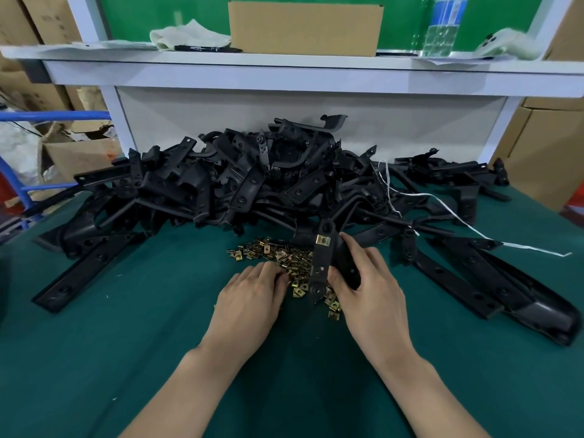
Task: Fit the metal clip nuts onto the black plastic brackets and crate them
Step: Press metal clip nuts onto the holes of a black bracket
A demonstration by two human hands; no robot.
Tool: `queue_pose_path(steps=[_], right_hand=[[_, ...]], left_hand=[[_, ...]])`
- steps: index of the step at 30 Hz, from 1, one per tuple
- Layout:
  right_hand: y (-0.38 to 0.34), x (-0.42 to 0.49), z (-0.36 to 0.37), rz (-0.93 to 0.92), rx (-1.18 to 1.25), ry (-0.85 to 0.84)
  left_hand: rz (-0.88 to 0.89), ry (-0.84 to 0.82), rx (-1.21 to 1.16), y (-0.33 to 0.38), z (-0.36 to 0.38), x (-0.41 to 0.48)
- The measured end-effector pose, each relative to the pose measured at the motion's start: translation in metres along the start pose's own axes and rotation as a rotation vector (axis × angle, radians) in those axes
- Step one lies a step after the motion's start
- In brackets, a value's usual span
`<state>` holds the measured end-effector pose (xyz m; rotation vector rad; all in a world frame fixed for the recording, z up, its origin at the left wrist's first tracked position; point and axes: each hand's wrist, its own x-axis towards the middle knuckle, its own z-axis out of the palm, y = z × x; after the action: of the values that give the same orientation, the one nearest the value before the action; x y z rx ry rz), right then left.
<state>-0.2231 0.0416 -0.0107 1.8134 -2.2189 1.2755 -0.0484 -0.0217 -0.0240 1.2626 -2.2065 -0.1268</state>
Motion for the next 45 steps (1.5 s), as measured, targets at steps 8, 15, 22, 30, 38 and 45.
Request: queue_pose_path(steps=[8, 15, 22, 30, 38, 45], right_hand=[[0.001, 0.000, 0.000, -0.006, 0.092, -0.002], [0.003, 0.000, 0.000, -0.010, 0.141, 0.022], [0.003, 0.000, -0.001, -0.009, 0.154, 0.023], [0.004, 0.001, 0.001, -0.020, 0.158, 0.035], [0.001, 0.000, 0.001, -0.056, 0.144, 0.002], [-0.008, -0.006, -0.003, -0.128, 0.260, -0.020]], left_hand=[[0.007, 0.005, 0.011, -0.002, 0.001, 0.001], [0.006, 0.043, -0.030, -0.003, -0.001, 0.001], [-0.042, 0.192, -0.261, -0.003, -0.004, 0.001], [-0.030, 0.172, -0.399, 0.006, -0.005, -0.003], [-0.244, 0.042, -0.962, 0.019, -0.010, -0.005], [-0.240, -0.047, -1.128, 0.027, -0.013, -0.007]])
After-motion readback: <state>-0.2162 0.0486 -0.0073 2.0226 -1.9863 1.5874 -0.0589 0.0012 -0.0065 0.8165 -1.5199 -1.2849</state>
